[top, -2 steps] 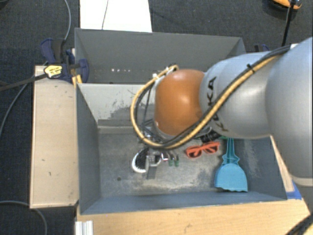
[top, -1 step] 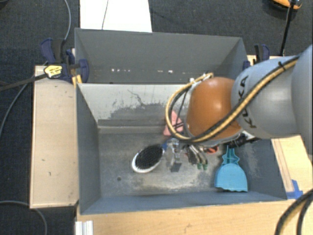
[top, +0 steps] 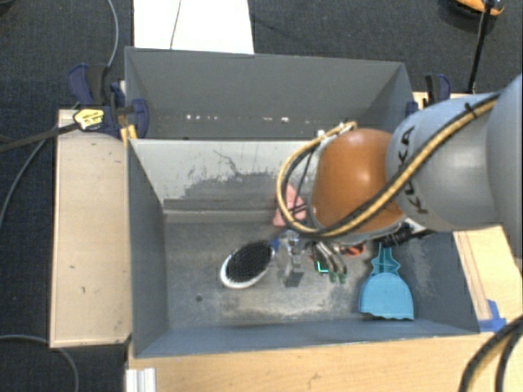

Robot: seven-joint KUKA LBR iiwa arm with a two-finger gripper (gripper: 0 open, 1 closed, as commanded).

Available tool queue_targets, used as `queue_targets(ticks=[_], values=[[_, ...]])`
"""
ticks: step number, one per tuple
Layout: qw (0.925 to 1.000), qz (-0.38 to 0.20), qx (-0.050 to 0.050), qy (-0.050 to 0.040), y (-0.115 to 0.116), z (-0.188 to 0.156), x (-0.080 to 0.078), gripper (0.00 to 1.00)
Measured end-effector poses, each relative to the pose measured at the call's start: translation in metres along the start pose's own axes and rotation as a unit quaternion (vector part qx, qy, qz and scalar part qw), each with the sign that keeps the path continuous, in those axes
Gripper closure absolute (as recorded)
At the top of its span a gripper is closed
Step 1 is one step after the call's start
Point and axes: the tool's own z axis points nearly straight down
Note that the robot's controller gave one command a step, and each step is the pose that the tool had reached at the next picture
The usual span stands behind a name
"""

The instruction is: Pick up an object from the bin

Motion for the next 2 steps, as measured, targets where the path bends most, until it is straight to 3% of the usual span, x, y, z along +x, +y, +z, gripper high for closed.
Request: queue_targets(ticks=[2], values=[[1.0000, 0.001, 0.000, 0.0000, 0.0000, 0.0000, 0.0000, 0.00]])
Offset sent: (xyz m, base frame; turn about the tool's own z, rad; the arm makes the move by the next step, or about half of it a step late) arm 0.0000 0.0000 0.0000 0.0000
